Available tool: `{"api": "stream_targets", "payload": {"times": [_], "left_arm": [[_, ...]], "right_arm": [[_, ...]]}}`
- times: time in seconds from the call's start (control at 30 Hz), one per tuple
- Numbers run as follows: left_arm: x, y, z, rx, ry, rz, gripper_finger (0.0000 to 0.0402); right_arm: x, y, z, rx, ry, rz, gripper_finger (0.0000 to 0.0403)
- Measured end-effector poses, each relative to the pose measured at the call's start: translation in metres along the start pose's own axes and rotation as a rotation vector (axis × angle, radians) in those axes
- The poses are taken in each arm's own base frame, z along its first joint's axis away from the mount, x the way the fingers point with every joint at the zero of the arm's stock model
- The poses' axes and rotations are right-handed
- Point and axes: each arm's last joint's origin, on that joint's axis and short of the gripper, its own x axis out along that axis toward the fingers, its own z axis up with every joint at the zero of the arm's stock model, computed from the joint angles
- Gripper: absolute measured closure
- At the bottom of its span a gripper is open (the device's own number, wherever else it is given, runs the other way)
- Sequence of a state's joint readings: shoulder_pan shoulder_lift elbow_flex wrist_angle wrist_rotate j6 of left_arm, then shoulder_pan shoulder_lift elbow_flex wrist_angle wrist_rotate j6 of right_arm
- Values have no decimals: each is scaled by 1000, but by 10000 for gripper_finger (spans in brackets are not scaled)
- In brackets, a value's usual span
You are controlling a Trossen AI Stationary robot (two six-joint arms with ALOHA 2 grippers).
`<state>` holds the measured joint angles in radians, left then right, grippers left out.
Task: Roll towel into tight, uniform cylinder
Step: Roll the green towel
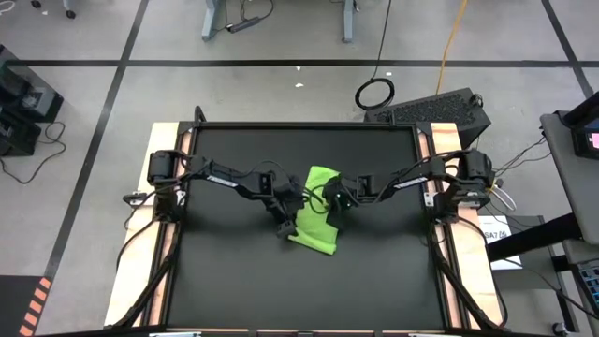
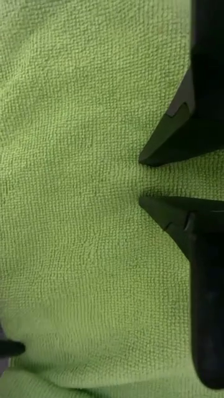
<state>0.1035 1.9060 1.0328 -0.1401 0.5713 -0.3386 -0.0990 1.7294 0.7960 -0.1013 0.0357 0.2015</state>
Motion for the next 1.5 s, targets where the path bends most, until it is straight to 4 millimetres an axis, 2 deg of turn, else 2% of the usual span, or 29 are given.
{"api": "stream_targets", "payload": {"times": [0.27, 0.4, 0.6, 0.77, 0.9, 1.03, 1.3, 1.5], "left_arm": [[-1, 1, 2, -97, -37, 56, 191], [-1, 2, 3, -135, -57, 92, 191], [-1, 3, 2, -151, -57, 134, 191], [-1, 3, 2, -119, -60, 148, 191], [-2, 4, 2, -103, -64, 160, 191], [-1, 5, 1, -100, -58, 179, 191], [-1, 6, -1, -111, -43, 208, 191], [-1, 7, -1, -114, -43, 223, 191]], "right_arm": [[1, -24, 5, -25, -8, 28, 314], [-5, -31, 8, -31, -26, 14, 308], [-27, -34, 17, -45, -105, -5, 262], [-55, -31, 24, 27, -184, 36, 218], [-76, -10, 26, 1, -237, 173, 206], [-85, 21, 22, -50, -248, 244, 214], [-85, 83, 4, -102, -271, 288, 259], [-69, 110, -14, -116, -235, 220, 293]]}}
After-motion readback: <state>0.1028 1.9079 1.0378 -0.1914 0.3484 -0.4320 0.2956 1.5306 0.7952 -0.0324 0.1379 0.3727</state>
